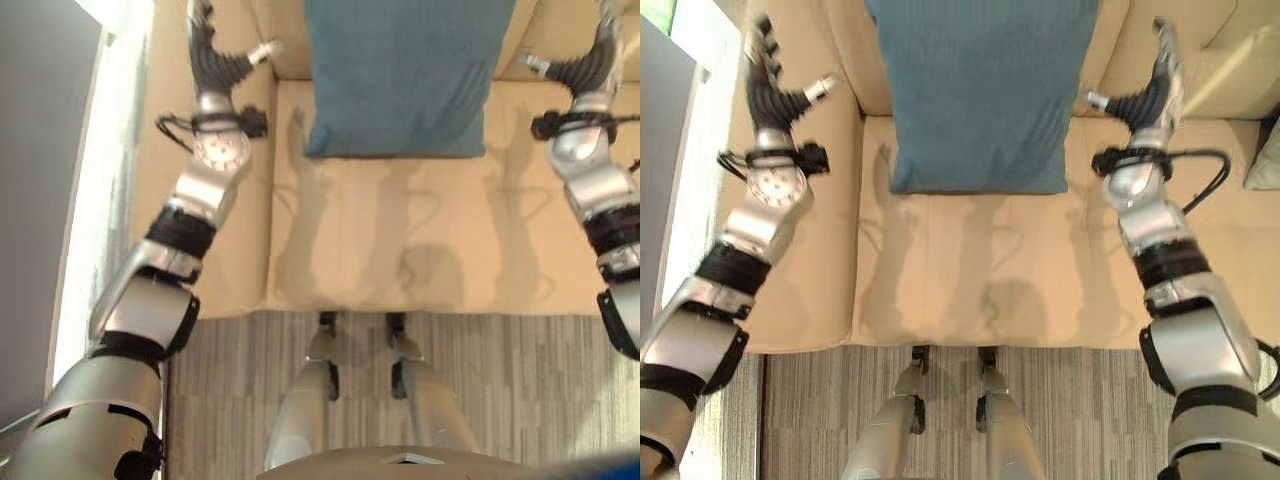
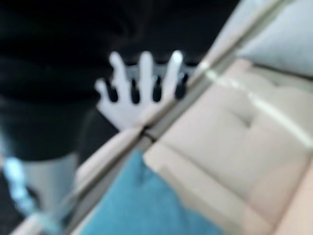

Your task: Pick up all the scattered cushions and arrange them neatly on the sofa.

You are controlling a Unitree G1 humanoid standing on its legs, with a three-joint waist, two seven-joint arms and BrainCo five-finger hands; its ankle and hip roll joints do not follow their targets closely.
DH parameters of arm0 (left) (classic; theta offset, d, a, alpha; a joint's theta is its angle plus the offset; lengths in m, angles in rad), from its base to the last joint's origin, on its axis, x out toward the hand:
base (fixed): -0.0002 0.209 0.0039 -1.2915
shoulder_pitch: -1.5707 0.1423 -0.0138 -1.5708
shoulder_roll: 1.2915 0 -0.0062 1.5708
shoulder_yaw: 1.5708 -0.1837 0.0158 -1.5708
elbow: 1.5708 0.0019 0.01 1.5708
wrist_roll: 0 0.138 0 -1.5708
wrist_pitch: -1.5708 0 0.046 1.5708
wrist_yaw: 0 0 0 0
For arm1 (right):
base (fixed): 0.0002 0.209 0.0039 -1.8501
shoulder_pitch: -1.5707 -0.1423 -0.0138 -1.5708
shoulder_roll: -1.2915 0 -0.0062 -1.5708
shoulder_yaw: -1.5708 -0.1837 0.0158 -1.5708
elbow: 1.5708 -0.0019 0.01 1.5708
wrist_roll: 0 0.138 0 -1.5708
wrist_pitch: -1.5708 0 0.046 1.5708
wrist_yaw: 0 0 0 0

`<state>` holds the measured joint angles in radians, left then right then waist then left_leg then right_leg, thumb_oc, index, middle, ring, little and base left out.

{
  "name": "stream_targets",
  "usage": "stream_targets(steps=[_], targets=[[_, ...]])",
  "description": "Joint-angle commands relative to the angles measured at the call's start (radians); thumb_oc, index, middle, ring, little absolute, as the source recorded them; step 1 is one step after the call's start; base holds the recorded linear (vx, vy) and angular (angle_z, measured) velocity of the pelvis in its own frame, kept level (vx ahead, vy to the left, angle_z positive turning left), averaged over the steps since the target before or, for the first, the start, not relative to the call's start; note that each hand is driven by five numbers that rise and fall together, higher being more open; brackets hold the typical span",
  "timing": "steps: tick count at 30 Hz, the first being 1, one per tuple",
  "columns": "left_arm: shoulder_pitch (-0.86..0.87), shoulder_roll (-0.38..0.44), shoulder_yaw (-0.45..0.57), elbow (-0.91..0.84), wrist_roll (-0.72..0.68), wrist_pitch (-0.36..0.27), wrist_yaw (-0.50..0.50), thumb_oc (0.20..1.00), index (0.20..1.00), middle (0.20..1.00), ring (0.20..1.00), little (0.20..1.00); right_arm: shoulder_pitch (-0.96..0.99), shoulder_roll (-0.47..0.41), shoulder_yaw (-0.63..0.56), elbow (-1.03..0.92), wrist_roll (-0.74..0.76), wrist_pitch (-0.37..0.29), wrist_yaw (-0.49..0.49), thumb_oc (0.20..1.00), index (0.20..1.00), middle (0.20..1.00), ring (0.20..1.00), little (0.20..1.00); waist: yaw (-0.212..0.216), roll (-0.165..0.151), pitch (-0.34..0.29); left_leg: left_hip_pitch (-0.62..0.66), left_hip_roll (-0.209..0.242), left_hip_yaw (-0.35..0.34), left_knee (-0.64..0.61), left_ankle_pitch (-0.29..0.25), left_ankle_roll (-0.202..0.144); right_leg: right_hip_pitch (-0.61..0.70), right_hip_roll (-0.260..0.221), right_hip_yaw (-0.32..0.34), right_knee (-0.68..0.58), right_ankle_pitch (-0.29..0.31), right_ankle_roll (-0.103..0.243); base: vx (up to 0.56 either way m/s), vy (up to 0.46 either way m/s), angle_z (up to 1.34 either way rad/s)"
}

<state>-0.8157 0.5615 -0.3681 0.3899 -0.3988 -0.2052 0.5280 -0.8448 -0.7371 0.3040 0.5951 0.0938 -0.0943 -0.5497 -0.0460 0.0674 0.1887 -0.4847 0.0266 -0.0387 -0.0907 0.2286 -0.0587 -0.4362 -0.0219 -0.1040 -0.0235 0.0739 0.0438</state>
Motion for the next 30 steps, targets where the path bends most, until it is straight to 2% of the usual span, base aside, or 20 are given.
stream_targets(steps=[1, 3, 4, 6, 7, 9, 10, 12, 15, 16, 21, 24, 27, 28, 30], targets=[[0.102, -0.054, 0.046, -0.019, 0.037, -0.054, -0.085, 1.000, 1.000, 1.000, 1.000, 1.000, 0.213, -0.015, -0.115, -0.063, -0.014, -0.071, 0.056, 1.000, 1.000, 1.000, 1.000, 1.000, -0.010, -0.016, -0.100, 0.223, 0.019, 0.026, 0.003, -0.149, -0.087, 0.065, -0.035, 0.003, -0.064, 0.058, 0.116, 0.08, 0.034, 0.12], [0.291, -0.075, 0.100, -0.096, 0.031, -0.053, -0.151, 1.000, 1.000, 1.000, 1.000, 1.000, 0.426, 0.025, -0.197, -0.118, -0.037, -0.087, 0.113, 1.000, 1.000, 1.000, 1.000, 1.000, -0.008, -0.026, -0.102, 0.283, 0.020, 0.030, 0.003, -0.165, -0.081, 0.123, -0.038, -0.005, -0.064, 0.040, 0.115, 0.07, 0.051, 0.13], [0.444, -0.070, 0.147, -0.129, 0.035, -0.045, -0.209, 1.000, 1.000, 1.000, 1.000, 1.000, 0.578, 0.058, -0.251, -0.132, -0.040, -0.095, 0.163, 1.000, 1.000, 1.000, 1.000, 1.000, -0.009, -0.034, -0.105, 0.320, 0.019, 0.034, 0.003, -0.174, -0.076, 0.157, -0.038, -0.007, -0.064, 0.034, 0.115, 0.06, 0.059, 0.00], [0.503, -0.063, 0.169, -0.139, 0.056, -0.041, -0.231, 1.000, 1.000, 1.000, 1.000, 1.000, 0.636, 0.076, -0.278, -0.137, -0.053, -0.093, 0.174, 1.000, 1.000, 1.000, 1.000, 1.000, -0.008, -0.037, -0.110, 0.338, 0.019, 0.037, 0.003, -0.180, -0.073, 0.175, -0.037, -0.008, -0.064, 0.027, 0.115, 0.04, 0.047, -0.11], [0.615, -0.075, 0.191, -0.136, 0.069, -0.031, -0.262, 1.000, 1.000, 1.000, 1.000, 1.000, 0.734, 0.131, -0.303, -0.109, -0.043, -0.102, 0.203, 1.000, 1.000, 1.000, 1.000, 1.000, -0.005, -0.044, -0.111, 0.376, 0.020, 0.041, 0.003, -0.189, -0.068, 0.208, -0.037, -0.008, -0.064, 0.023, 0.115, 0.00, 0.062, -0.08], [0.714, -0.079, 0.211, -0.123, 0.105, -0.023, -0.304, 1.000, 1.000, 1.000, 1.000, 1.000, 0.803, 0.178, -0.325, -0.087, -0.024, -0.108, 0.240, 1.000, 1.000, 1.000, 1.000, 1.000, -0.003, -0.049, -0.113, 0.404, 0.018, 0.043, 0.003, -0.197, -0.061, 0.237, -0.039, -0.008, -0.064, 0.020, 0.116, 0.00, 0.077, -0.05], [0.766, -0.094, 0.222, -0.086, 0.106, -0.014, -0.324, 1.000, 1.000, 1.000, 1.000, 1.000, 0.844, 0.195, -0.327, -0.076, -0.033, -0.109, 0.252, 1.000, 1.000, 1.000, 1.000, 1.000, -0.002, -0.053, -0.113, 0.423, 0.017, 0.046, 0.003, -0.201, -0.058, 0.253, -0.040, -0.007, -0.064, 0.020, 0.118, -0.04, 0.124, -0.04], [0.863, -0.123, 0.231, 0.033, 0.193, 0.008, -0.355, 1.000, 1.000, 1.000, 1.000, 1.000, 0.907, 0.255, -0.324, 0.011, -0.006, -0.114, 0.295, 1.000, 1.000, 1.000, 1.000, 1.000, 0.001, -0.061, -0.119, 0.466, 0.009, 0.054, 0.003, -0.216, -0.043, 0.292, -0.046, 0.002, -0.064, 0.024, 0.124, -0.05, 0.133, -0.03], [0.899, -0.163, 0.231, 0.213, 0.270, 0.027, -0.357, 1.000, 1.000, 1.000, 1.000, 1.000, 0.929, 0.295, -0.286, 0.115, -0.013, -0.109, 0.324, 1.000, 1.000, 1.000, 1.000, 1.000, 0.010, -0.068, -0.121, 0.506, -0.001, 0.069, 0.003, -0.233, -0.027, 0.323, -0.052, 0.013, -0.064, 0.029, 0.132, -0.06, 0.122, -0.15], [0.914, -0.199, 0.231, 0.345, 0.302, 0.048, -0.370, 1.000, 1.000, 1.000, 1.000, 1.000, 0.938, 0.315, -0.261, 0.193, -0.018, -0.101, 0.345, 1.000, 1.000, 1.000, 1.000, 1.000, 0.014, -0.072, -0.124, 0.526, -0.009, 0.074, 0.003, -0.242, -0.017, 0.335, -0.059, 0.022, -0.064, 0.037, 0.139, -0.11, 0.164, -0.14], [0.882, -0.248, 0.227, 0.650, 0.432, 0.085, -0.374, 1.000, 1.000, 1.000, 1.000, 1.000, 0.909, 0.380, -0.204, 0.435, -0.031, -0.068, 0.386, 1.000, 1.000, 1.000, 1.000, 1.000, 0.017, -0.086, -0.115, 0.561, -0.049, 0.100, 0.004, -0.265, 0.016, 0.340, -0.083, 0.056, -0.064, 0.082, 0.168, -0.13, 0.163, -0.23], [0.855, -0.260, 0.244, 0.750, 0.458, 0.095, -0.361, 1.000, 1.000, 1.000, 1.000, 1.000, 0.899, 0.408, -0.207, 0.510, -0.024, -0.053, 0.399, 1.000, 1.000, 1.000, 1.000, 1.000, 0.014, -0.096, -0.101, 0.566, -0.081, 0.125, 0.006, -0.275, 0.035, 0.311, -0.107, 0.076, -0.064, 0.126, 0.198, -0.19, 0.174, -0.31], [0.838, -0.267, 0.242, 0.772, 0.476, 0.099, -0.361, 1.000, 1.000, 1.000, 1.000, 1.000, 0.894, 0.420, -0.223, 0.554, -0.012, -0.035, 0.406, 1.000, 1.000, 1.000, 1.000, 1.000, 0.014, -0.103, -0.084, 0.574, -0.102, 0.142, 0.008, -0.279, 0.052, 0.280, -0.130, 0.076, -0.033, 0.154, 0.214, -0.23, 0.162, -0.56], [0.834, -0.265, 0.239, 0.771, 0.476, 0.099, -0.361, 1.000, 1.000, 1.000, 1.000, 1.000, 0.891, 0.422, -0.225, 0.562, -0.012, -0.031, 0.406, 1.000, 1.000, 1.000, 1.000, 1.000, 0.012, -0.102, -0.075, 0.570, -0.099, 0.147, 0.011, -0.276, 0.054, 0.264, -0.132, 0.069, 0.000, 0.151, 0.211, -0.34, 0.145, -0.66], [0.819, -0.263, 0.222, 0.769, 0.464, 0.109, -0.365, 1.000, 1.000, 1.000, 1.000, 1.000, 0.886, 0.421, -0.233, 0.604, 0.004, -0.020, 0.408, 1.000, 1.000, 1.000, 1.000, 1.000, 0.021, -0.068, -0.055, 0.544, -0.073, 0.154, 0.020, -0.247, 0.069, 0.266, -0.109, -0.016, 0.227, -0.002, 0.144, -0.36, 0.147, -0.53]])
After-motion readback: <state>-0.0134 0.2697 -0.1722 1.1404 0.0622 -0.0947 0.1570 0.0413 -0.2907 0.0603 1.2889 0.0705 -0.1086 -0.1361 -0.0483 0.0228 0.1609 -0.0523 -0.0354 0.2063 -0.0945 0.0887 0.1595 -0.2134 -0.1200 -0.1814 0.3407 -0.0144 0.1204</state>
